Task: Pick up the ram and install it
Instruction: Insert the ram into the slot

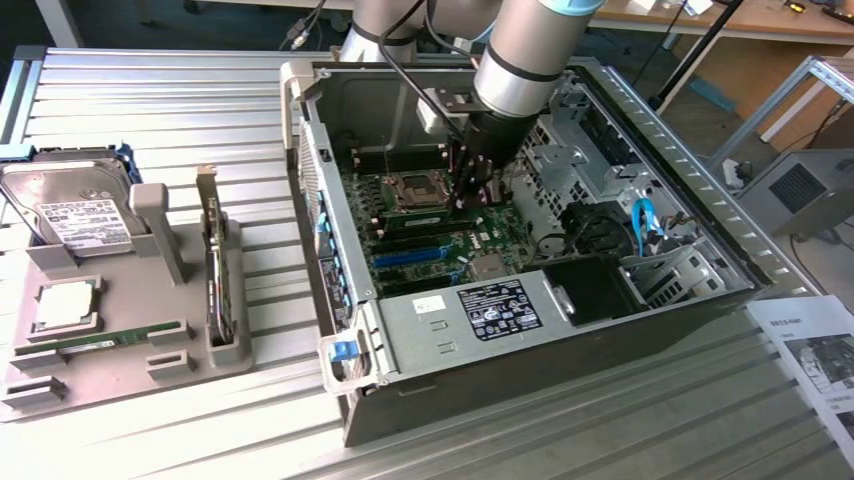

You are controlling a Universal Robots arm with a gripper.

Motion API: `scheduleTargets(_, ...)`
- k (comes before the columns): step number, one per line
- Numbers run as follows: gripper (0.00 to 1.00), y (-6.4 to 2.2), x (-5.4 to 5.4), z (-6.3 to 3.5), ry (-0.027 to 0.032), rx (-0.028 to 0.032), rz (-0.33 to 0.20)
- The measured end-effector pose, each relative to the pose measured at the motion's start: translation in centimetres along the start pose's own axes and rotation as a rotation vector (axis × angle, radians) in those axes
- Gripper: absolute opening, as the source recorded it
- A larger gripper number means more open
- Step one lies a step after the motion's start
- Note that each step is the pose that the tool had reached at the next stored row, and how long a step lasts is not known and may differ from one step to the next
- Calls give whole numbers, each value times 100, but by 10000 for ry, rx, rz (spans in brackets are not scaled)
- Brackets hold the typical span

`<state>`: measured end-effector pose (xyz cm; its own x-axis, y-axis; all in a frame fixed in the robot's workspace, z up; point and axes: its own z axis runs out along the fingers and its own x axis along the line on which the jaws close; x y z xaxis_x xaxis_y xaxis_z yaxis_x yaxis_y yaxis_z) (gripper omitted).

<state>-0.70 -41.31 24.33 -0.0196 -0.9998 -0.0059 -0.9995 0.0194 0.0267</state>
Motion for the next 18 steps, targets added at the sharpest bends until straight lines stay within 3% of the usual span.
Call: scheduleTargets(18, 12, 0, -8, 23, 3, -1, 0)
